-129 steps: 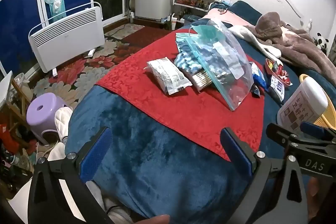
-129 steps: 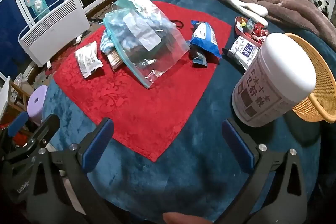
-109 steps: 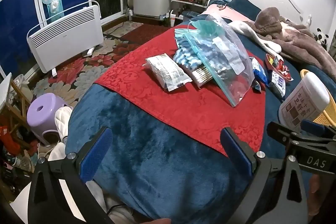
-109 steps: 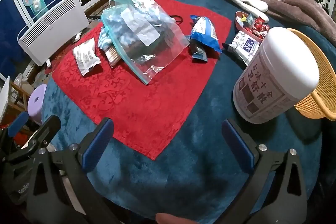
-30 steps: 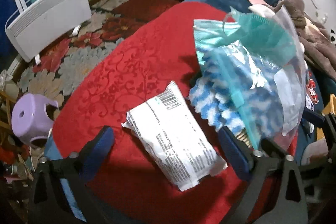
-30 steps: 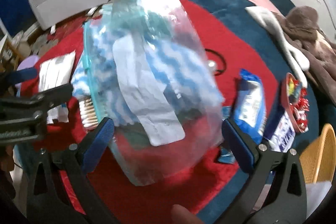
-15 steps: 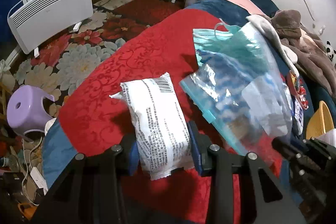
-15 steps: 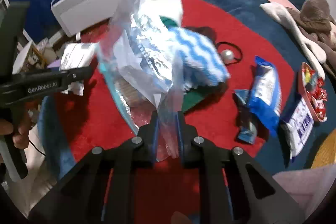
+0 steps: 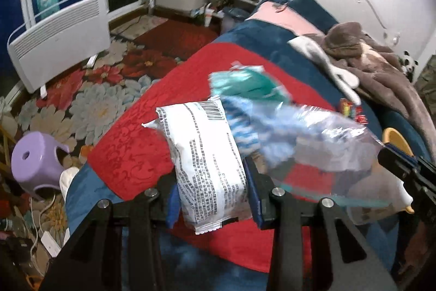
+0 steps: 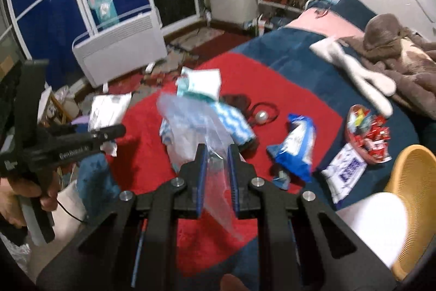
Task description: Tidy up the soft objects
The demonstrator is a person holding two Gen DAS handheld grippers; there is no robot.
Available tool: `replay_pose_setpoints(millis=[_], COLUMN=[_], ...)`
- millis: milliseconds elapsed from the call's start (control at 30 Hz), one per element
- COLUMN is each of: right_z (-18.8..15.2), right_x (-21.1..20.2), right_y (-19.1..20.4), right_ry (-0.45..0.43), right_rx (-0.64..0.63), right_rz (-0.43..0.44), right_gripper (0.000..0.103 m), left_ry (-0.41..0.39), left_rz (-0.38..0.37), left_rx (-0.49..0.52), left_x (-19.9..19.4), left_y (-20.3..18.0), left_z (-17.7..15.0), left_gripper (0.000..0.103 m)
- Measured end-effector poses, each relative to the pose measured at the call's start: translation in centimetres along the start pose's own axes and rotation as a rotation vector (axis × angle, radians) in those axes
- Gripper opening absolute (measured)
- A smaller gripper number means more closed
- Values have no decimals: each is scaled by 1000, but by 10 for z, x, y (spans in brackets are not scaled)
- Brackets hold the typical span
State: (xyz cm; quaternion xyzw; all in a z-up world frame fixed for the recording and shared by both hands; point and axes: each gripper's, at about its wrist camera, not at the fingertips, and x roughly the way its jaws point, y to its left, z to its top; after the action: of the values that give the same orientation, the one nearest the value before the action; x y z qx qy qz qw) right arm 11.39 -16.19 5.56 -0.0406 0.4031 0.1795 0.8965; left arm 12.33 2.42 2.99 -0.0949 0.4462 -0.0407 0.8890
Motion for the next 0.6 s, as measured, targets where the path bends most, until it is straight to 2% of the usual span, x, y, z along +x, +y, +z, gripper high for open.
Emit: replay_pose_setpoints(millis=[233, 433, 467, 533, 600], right_z=[-3, -13, -15, -21, -31], right_x=[-49, -91, -94, -93, -77], right_y=[-25, -55, -59, -62, -59], right_ry=[-79, -122, -120, -90, -4], right_rx=[45, 93, 91, 98, 87], right_rz=[-36, -79, -96, -69, -18], right_gripper=[16, 16, 16, 17, 22], left_ry=[-40, -43, -37, -25, -9], left_rz=[-68, -118, -114, -97, -71], left_rx=[82, 176, 187, 194, 194], left_x=[-30, -43, -42, -39, -35], left_y=[-62, -115, -119, -118, -112], left_z=[14, 8, 6, -3, -13], left_gripper=[42, 42, 42, 43, 43])
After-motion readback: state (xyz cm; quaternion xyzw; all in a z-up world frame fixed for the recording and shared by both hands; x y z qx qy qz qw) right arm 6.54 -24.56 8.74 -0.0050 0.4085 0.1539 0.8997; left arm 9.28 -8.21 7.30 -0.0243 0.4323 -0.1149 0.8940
